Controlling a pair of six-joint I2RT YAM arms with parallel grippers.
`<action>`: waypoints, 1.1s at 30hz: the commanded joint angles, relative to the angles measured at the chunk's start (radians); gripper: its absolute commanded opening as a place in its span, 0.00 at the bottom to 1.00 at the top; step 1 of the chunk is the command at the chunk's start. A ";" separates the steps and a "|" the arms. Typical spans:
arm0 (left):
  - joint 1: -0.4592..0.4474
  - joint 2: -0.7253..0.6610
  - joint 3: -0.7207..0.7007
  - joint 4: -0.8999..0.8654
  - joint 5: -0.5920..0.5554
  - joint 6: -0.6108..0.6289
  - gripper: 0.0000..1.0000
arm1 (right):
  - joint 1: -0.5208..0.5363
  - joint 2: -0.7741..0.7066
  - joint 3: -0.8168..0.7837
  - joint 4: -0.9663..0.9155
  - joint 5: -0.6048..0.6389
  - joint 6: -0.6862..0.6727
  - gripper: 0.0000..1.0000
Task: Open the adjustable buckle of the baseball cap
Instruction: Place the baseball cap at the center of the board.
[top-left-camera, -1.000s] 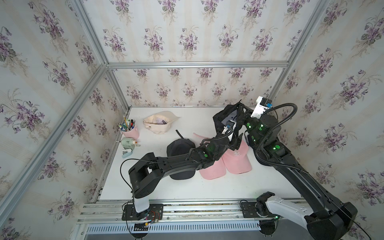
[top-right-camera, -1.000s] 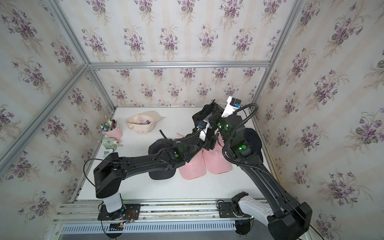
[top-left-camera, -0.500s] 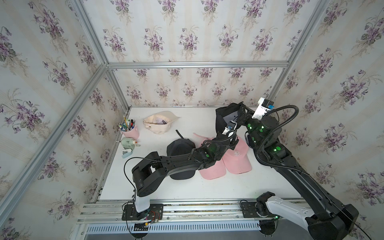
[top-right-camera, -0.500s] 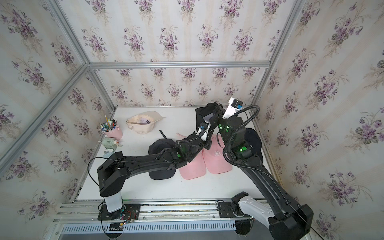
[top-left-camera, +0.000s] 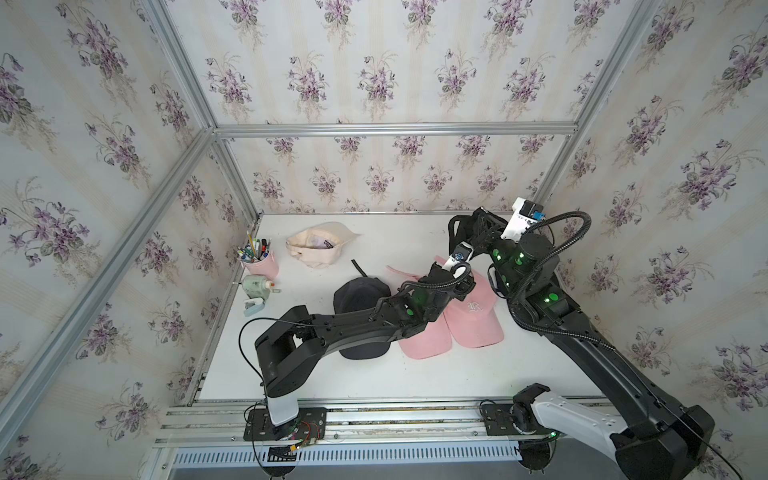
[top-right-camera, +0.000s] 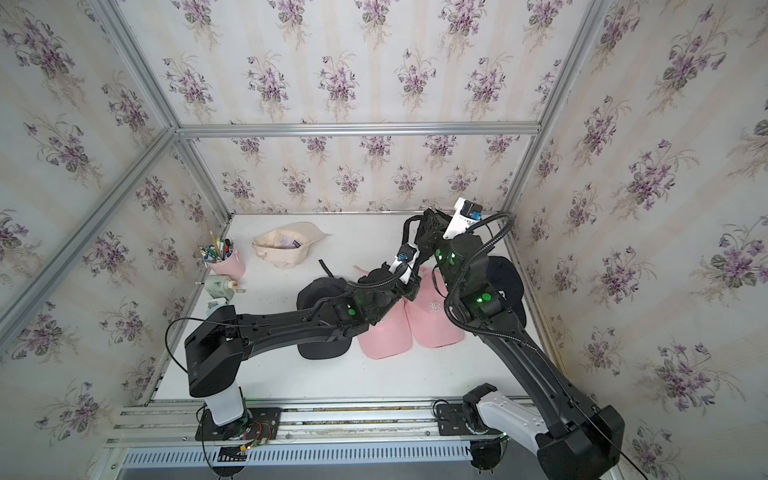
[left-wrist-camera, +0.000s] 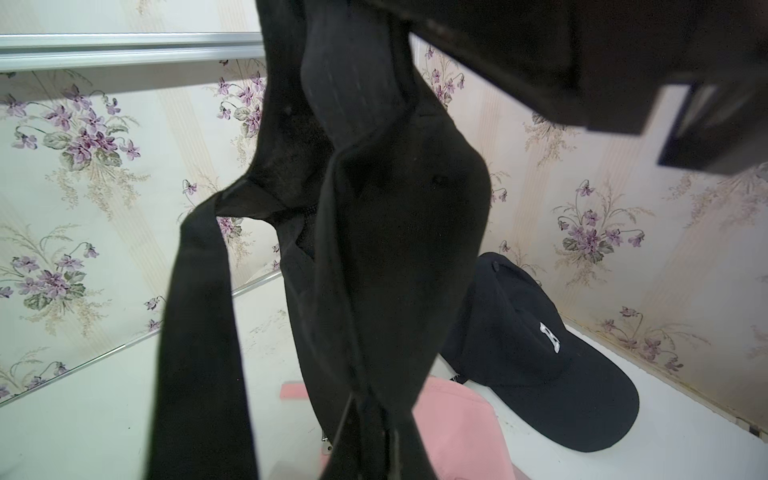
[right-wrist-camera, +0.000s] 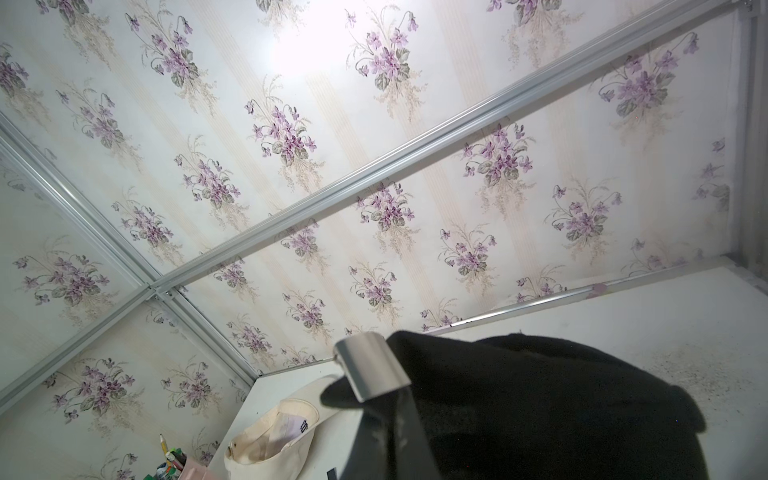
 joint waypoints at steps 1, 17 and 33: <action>0.006 -0.022 -0.002 -0.005 0.054 0.035 0.00 | 0.000 -0.010 -0.004 0.029 0.002 -0.014 0.06; 0.087 -0.161 -0.010 -0.299 0.245 0.065 0.00 | 0.000 -0.078 -0.053 -0.004 -0.020 -0.109 0.35; 0.279 -0.360 -0.036 -0.608 0.628 -0.137 0.00 | 0.000 -0.031 -0.069 0.117 -0.401 -0.405 0.58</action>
